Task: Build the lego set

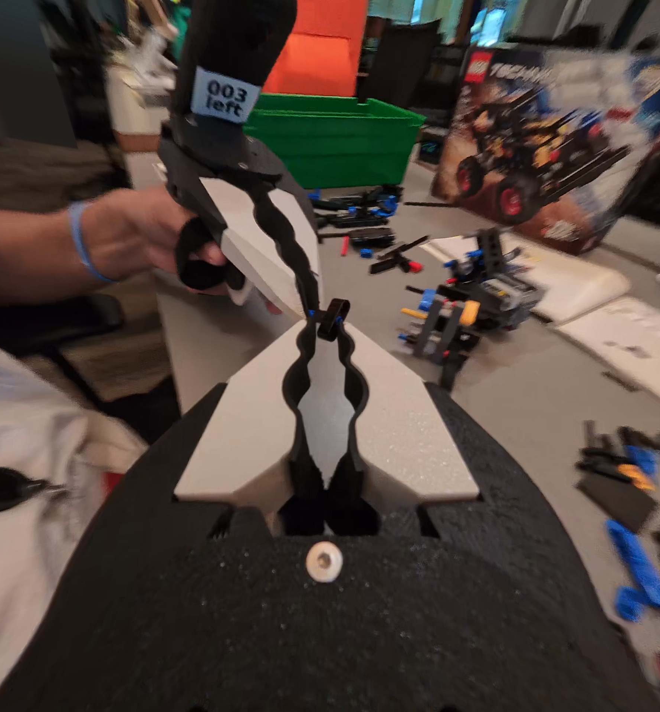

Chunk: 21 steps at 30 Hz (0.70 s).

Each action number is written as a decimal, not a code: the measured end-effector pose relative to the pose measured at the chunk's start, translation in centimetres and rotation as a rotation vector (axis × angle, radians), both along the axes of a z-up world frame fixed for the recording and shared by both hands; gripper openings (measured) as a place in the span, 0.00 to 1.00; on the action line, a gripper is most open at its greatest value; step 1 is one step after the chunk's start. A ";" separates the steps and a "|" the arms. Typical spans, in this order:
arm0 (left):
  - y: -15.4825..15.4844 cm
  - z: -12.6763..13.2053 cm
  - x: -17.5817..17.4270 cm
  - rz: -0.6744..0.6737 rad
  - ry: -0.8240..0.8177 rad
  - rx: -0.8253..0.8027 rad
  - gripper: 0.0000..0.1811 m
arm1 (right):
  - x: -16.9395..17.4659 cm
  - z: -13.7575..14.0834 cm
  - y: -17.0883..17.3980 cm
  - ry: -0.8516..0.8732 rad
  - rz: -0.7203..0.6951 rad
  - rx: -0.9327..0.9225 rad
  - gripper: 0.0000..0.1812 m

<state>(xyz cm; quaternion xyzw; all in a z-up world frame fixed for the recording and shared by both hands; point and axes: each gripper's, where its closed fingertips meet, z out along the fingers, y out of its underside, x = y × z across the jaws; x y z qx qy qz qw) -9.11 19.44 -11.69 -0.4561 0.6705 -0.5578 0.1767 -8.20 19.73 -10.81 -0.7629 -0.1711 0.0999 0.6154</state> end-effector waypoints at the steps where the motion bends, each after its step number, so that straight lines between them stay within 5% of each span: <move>1: -0.2 -0.1 -0.2 -0.019 -0.003 0.009 0.01 | -0.4 0.0 -0.3 0.092 0.067 -0.033 0.08; 7: -1.2 0.1 -1.0 -0.081 -0.058 0.106 0.01 | -1.1 0.5 -1.2 0.577 0.298 -0.245 0.16; 13: -2.1 -0.2 -1.5 -0.111 -0.059 0.210 0.01 | -2.7 -0.1 -1.3 0.548 0.369 -0.302 0.04; 21: -1.5 0.8 -1.1 -0.026 -0.121 0.212 0.01 | -2.4 0.5 -1.0 0.616 0.369 -0.281 0.03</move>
